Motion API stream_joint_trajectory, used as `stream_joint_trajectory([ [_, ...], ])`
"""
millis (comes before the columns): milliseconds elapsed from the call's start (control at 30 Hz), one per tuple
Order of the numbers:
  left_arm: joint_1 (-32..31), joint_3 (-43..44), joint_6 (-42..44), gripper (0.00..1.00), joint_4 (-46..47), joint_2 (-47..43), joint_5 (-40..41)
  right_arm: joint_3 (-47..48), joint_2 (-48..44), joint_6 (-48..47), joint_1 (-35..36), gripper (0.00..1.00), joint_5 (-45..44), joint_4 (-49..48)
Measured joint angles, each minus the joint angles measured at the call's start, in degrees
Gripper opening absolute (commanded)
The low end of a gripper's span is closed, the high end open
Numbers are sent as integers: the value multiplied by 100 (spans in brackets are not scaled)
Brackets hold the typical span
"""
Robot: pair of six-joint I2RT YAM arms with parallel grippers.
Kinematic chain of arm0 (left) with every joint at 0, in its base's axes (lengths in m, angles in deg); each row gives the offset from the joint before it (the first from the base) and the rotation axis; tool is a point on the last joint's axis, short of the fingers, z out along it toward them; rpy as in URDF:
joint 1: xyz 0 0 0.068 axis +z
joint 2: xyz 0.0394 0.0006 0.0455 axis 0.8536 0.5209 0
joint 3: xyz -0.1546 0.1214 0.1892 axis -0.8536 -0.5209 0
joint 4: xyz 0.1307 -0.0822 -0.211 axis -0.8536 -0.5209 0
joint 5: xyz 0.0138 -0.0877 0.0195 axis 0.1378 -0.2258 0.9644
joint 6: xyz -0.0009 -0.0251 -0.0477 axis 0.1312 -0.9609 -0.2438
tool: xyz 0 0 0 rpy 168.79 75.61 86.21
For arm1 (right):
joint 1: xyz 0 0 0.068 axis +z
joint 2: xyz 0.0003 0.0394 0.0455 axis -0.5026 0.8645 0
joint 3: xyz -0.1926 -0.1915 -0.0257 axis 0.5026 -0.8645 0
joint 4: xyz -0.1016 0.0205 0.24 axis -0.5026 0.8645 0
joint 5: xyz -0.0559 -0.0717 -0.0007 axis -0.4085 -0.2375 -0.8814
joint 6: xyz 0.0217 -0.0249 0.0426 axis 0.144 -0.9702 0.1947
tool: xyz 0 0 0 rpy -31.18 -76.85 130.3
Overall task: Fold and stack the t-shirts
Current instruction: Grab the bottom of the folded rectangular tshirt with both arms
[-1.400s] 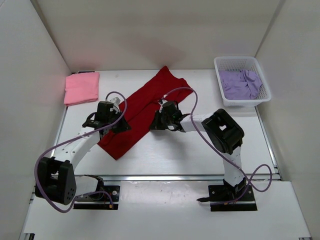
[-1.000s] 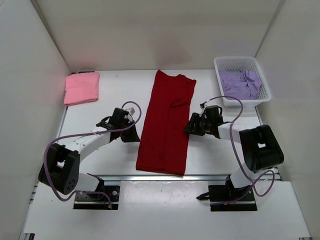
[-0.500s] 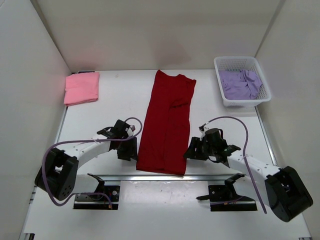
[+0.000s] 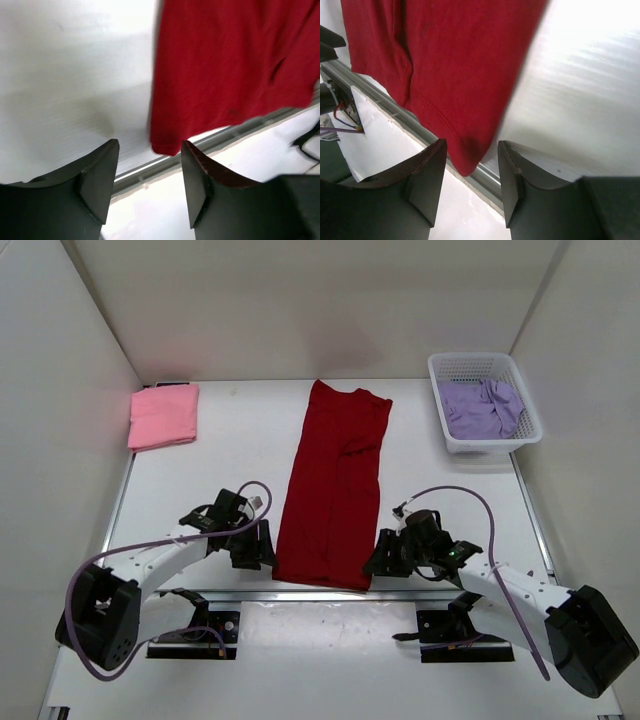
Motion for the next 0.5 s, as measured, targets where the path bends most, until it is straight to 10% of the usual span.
stream_joint_trajectory([
  [333, -299, -151, -308, 54, 568, 367, -452, -155, 2, 190, 85, 32, 247, -68],
  [500, -330, -273, -393, 26, 756, 404, -483, -155, 227, 175, 120, 13, 378, -118],
])
